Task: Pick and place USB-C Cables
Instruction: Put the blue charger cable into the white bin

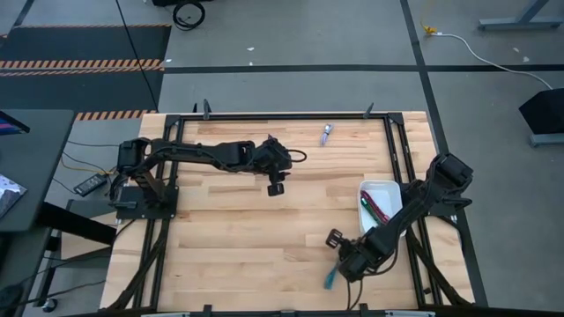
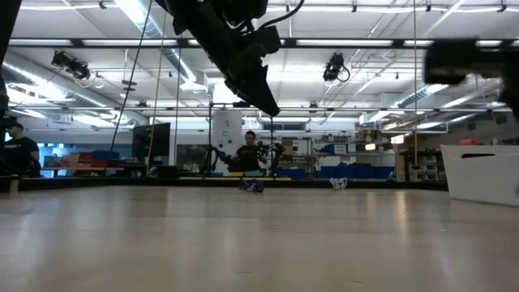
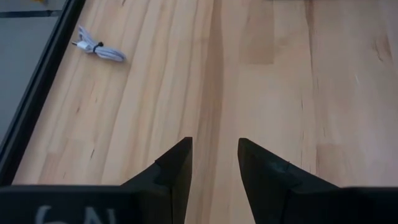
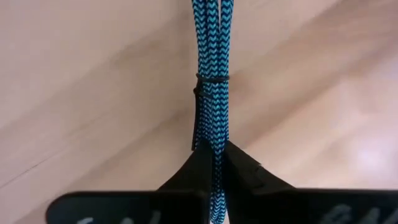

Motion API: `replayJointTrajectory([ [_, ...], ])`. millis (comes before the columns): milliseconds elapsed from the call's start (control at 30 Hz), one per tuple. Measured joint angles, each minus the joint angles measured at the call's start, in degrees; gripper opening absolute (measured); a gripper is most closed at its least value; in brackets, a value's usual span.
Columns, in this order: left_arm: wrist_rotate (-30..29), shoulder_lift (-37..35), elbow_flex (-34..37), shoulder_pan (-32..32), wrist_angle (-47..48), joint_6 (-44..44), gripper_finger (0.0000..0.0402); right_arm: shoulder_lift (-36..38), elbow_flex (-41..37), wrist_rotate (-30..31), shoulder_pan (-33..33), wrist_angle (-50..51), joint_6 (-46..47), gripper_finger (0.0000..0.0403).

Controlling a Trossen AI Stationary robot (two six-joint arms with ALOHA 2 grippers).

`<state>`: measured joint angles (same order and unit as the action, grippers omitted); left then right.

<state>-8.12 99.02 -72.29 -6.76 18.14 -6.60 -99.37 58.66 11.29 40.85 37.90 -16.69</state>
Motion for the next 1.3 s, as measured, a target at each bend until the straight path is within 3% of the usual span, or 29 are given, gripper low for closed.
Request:
replayJointTrajectory([
  [233, 0.0, 0.0, 0.0, 0.0, 0.7, 0.4, 0.0137, 0.0, 11.7, 9.1, -2.1, 8.2, 3.6, 0.0017],
  [433, 0.0, 0.0, 0.0, 0.0, 3.1, 0.1, 0.0137, 0.1, 22.3, 12.1, -6.0, 30.0, 33.1, 0.0017],
  [600, 0.0, 0.0, 0.0, 0.0, 3.7, -1.9, 0.0137, 0.2, 24.7, 1.2, -9.9, 46.0, 53.2, 0.0017],
  [700, 0.0, -0.3, 0.0, 0.0, 3.6, -3.7, 0.0137, 0.2, 24.7, -7.9, -11.6, 51.1, 61.6, 0.0017],
  [800, -0.1, -0.9, 0.0, 0.0, 3.6, -5.7, 0.0137, 0.2, 24.7, -13.0, -12.6, 52.0, 71.3, 0.0017],
  [933, -0.3, -1.8, 0.0, -0.2, 2.8, -8.2, 0.0137, 0.5, 24.7, -15.7, -12.9, 52.2, 81.2, 0.0018],
  [1133, -0.4, -4.5, 0.0, -0.2, 2.3, -12.1, 0.0137, 0.8, 24.1, -14.8, -13.2, 52.0, 97.5, 0.0024],
  [1300, -0.5, -6.6, 0.0, -0.2, 2.9, -13.8, 0.0137, 2.4, 18.4, -14.7, -13.0, 52.0, 104.1, 0.0018],
])
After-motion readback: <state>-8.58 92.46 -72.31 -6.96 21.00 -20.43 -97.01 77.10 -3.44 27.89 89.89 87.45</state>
